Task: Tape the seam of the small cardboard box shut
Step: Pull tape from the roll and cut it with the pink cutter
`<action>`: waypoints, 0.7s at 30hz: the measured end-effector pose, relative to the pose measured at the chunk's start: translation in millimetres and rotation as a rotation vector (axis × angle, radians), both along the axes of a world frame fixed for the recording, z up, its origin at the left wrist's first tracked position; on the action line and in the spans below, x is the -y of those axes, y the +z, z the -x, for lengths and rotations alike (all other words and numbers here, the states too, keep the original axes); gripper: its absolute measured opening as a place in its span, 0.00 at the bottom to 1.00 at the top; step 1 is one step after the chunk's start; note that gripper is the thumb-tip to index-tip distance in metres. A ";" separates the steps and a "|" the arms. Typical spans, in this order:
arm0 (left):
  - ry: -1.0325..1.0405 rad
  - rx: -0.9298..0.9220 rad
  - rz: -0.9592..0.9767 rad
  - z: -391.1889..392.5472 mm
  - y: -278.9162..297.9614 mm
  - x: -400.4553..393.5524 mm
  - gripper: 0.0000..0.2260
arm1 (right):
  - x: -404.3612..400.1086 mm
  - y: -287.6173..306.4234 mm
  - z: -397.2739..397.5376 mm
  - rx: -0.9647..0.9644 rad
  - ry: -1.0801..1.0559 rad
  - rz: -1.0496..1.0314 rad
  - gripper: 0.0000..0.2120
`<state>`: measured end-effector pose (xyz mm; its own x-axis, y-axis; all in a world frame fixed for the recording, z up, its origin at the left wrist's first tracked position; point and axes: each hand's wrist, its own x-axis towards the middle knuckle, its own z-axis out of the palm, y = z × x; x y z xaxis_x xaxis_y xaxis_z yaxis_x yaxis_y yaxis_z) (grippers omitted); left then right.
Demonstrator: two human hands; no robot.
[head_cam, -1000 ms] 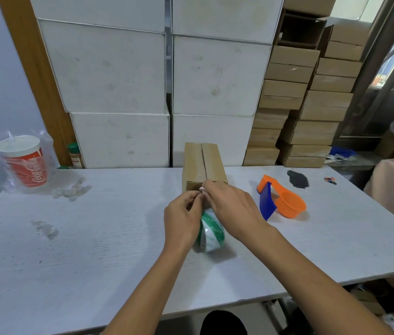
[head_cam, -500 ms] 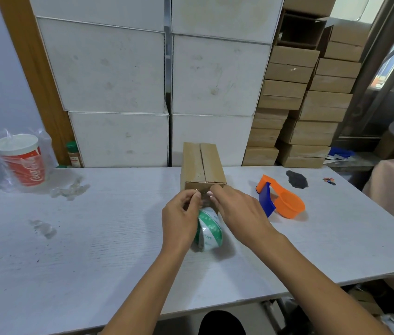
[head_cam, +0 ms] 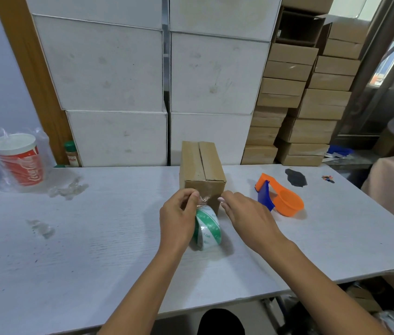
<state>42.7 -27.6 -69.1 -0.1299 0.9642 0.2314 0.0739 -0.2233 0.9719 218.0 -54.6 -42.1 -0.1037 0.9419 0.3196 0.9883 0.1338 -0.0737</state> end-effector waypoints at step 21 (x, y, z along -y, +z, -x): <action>-0.146 0.070 0.065 5.9 0.6 14.5 0.11 | 21.2 -33.4 -5.6 -0.572 -0.112 -0.099 0.21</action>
<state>36.8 -42.1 -68.5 -0.0012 0.9866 0.1630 -0.0231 -0.1630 0.9864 223.6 -75.8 -75.6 0.2092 0.9001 0.3822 0.8035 0.0645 -0.5917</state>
